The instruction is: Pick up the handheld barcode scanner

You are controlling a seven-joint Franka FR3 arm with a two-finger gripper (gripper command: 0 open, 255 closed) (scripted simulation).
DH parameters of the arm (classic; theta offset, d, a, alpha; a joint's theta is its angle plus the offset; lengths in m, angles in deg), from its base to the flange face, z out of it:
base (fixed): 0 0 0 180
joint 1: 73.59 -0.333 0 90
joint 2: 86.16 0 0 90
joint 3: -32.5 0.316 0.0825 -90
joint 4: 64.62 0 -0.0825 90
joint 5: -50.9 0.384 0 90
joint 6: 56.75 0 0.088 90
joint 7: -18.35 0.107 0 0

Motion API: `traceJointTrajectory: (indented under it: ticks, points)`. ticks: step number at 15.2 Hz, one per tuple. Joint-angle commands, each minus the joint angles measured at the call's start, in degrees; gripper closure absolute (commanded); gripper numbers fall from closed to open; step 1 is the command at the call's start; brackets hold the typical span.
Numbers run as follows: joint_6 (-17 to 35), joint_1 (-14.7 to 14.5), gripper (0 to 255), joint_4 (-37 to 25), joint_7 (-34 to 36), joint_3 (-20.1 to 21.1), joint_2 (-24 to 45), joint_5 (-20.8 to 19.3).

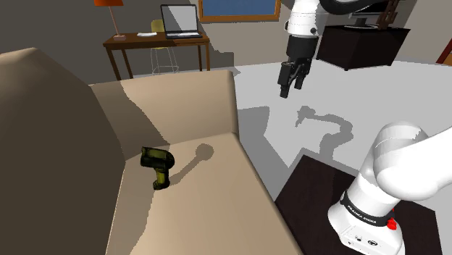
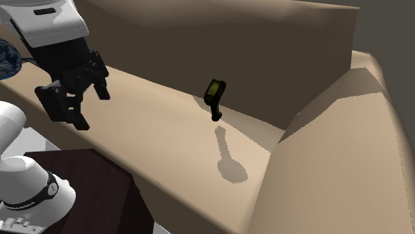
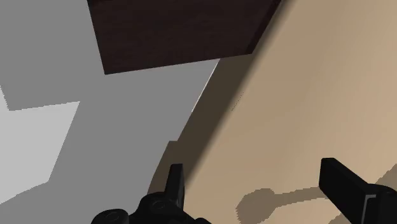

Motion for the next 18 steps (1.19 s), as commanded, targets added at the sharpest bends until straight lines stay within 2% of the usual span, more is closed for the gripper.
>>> traceJointTrajectory:
  ticks: [1,9,18]
  points:
    - [0.0,0.0,0,0.0,0.0,0.0,0.0,0.0]
    - [18.91,-5.81,0,3.8,-10.93,-2.33,9.8,3.01]
    - [36.93,-13.74,0,1.98,-25.64,-4.45,24.4,10.0]
